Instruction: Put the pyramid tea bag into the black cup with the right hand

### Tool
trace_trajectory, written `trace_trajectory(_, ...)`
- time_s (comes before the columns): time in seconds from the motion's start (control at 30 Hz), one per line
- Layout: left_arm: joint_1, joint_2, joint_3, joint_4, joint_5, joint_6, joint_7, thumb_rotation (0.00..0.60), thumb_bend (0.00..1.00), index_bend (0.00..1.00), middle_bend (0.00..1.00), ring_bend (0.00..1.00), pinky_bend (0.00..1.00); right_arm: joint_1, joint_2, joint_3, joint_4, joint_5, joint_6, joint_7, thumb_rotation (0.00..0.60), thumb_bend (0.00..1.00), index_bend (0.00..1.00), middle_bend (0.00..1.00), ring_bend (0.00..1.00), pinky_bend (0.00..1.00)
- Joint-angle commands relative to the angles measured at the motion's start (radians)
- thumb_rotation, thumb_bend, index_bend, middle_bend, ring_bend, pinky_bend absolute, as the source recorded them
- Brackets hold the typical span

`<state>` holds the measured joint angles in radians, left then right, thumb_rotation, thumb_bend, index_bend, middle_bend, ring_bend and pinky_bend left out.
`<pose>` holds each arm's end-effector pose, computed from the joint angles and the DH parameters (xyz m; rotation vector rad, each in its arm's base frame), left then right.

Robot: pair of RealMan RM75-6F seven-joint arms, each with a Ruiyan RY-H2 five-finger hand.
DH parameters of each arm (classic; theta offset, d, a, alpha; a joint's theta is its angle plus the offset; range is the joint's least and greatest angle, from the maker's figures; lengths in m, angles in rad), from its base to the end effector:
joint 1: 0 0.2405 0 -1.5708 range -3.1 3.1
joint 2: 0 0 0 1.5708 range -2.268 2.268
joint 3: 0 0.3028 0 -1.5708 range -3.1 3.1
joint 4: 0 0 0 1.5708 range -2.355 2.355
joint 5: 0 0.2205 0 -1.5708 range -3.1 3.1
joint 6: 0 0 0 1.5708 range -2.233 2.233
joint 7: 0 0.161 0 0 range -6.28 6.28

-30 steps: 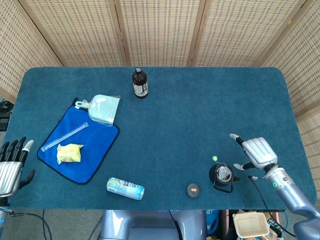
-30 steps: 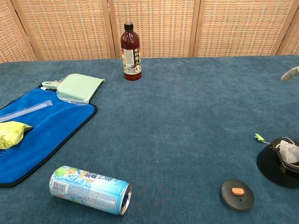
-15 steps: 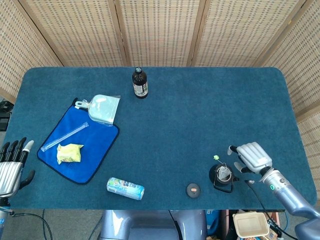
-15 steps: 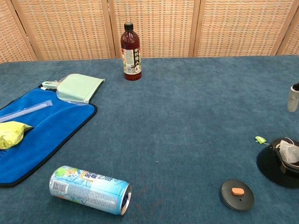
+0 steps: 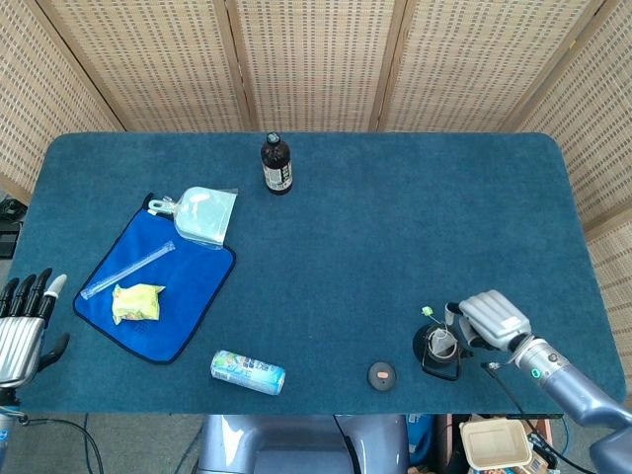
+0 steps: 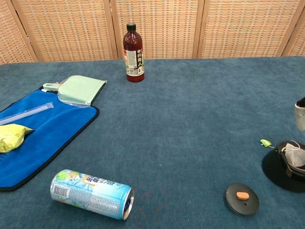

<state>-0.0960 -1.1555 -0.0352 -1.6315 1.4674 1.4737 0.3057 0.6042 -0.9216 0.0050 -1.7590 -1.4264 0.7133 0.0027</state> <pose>-0.3544 0.2025 0.1523 -1.4620 -0.7391 -0.6930 -0.2745 -0.3182 0.1242 2.0628 -1.0438 0.5268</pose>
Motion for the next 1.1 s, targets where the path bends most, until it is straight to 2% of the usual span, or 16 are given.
trace_trajectory(0.03,0.0,0.003,-0.001,-0.003,0.002,0.003,0.002,0.6,0.35,0.0,0.0,0.0,0.0,0.022,0.011,-0.012,-0.013,0.02,-0.047,-0.03,0.6,1.0,0.41,1.0,1.0,1.0)
trace_trajectory(0.23,0.0,0.004,0.0,-0.008,0.003,0.003,0.005,0.6,0.35,0.0,0.0,0.0,0.0,0.035,0.006,-0.028,-0.021,0.061,-0.085,-0.087,0.6,1.0,0.37,1.0,1.0,1.0)
trace_trajectory(0.47,-0.001,0.002,0.0,-0.006,0.001,0.0,0.004,0.6,0.35,0.0,0.0,0.0,0.0,0.033,-0.005,-0.049,-0.034,0.104,-0.088,-0.154,0.6,1.0,0.37,1.0,1.0,1.0)
trace_trajectory(1.1,-0.003,0.002,0.002,-0.004,0.001,-0.004,-0.003,0.6,0.35,0.0,0.0,0.0,0.0,0.039,-0.037,-0.063,-0.041,0.139,-0.078,-0.205,0.6,1.0,0.37,1.0,1.0,1.0)
